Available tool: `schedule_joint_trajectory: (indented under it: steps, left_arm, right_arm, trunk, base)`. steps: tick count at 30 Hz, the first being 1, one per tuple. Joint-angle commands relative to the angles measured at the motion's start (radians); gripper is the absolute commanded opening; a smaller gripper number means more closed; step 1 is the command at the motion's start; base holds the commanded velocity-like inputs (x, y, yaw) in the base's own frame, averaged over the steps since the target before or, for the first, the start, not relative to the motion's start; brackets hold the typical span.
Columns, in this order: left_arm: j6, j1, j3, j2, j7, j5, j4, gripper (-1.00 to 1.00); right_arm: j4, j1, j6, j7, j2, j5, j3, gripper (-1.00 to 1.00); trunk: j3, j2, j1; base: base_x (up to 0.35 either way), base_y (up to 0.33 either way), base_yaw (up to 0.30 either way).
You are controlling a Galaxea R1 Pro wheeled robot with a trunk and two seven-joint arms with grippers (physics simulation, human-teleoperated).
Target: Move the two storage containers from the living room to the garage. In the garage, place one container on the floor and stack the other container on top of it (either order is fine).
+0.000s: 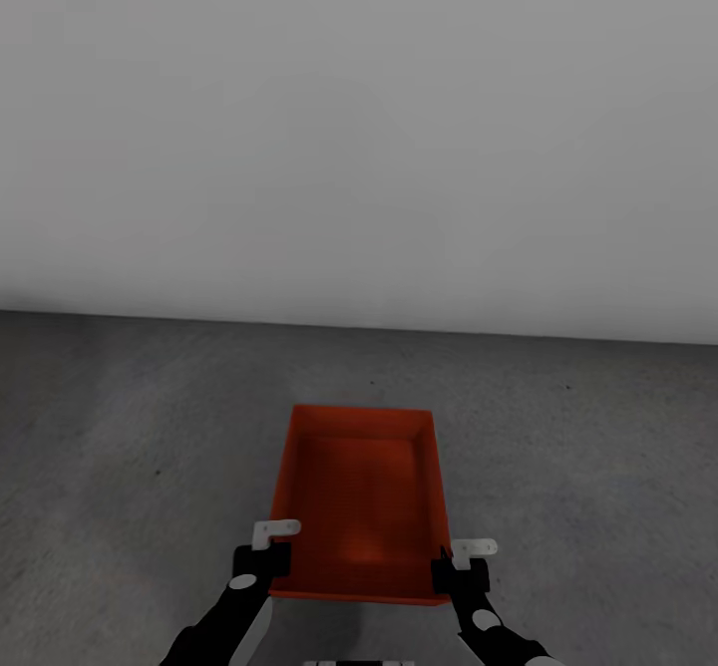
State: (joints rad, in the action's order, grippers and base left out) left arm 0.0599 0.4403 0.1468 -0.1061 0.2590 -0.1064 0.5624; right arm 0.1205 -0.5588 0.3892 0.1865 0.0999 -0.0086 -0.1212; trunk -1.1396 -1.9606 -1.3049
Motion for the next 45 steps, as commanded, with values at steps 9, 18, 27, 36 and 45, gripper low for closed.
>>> schedule_joint_trajectory:
  steps: [9,18,27,36,45]
  left_arm:
    - [0.005,0.000,0.005,0.000,0.009,-0.021,0.001,-1.00]
    - [0.005,0.000,0.005,0.000,0.009,-0.020,0.002,-1.00]
    - [0.005,0.000,0.005,0.000,0.009,-0.019,0.002,-1.00]
    - [0.005,0.000,0.005,0.000,0.009,-0.019,0.002,-1.00]
    - [0.005,0.000,0.005,0.000,0.009,-0.019,0.002,-1.00]
  right_arm:
    - [0.022,-0.001,0.059,0.005,0.003,0.021,0.025,-1.00]
    - [0.022,-0.001,0.058,0.005,0.003,0.021,0.025,-1.00]
    - [0.022,-0.001,0.057,0.005,0.004,0.021,0.025,-1.00]
    - [0.022,-0.001,0.058,0.005,0.004,0.021,0.025,-1.00]
    - [0.022,-0.001,0.058,0.005,0.004,0.021,0.025,-1.00]
  trunk:
    - [-0.029,-0.064,-0.034]
    - [-0.057,-0.127,-0.069]
    - [-0.085,-0.190,-0.103]
    - [-0.114,-0.253,-0.138]
    - [-0.142,-0.316,-0.172]
  base:
    - [0.000,0.000,0.000]
    - [0.000,0.000,0.000]
    - [0.000,0.000,0.000]
    - [0.000,0.000,0.000]
    - [0.000,0.000,0.000]
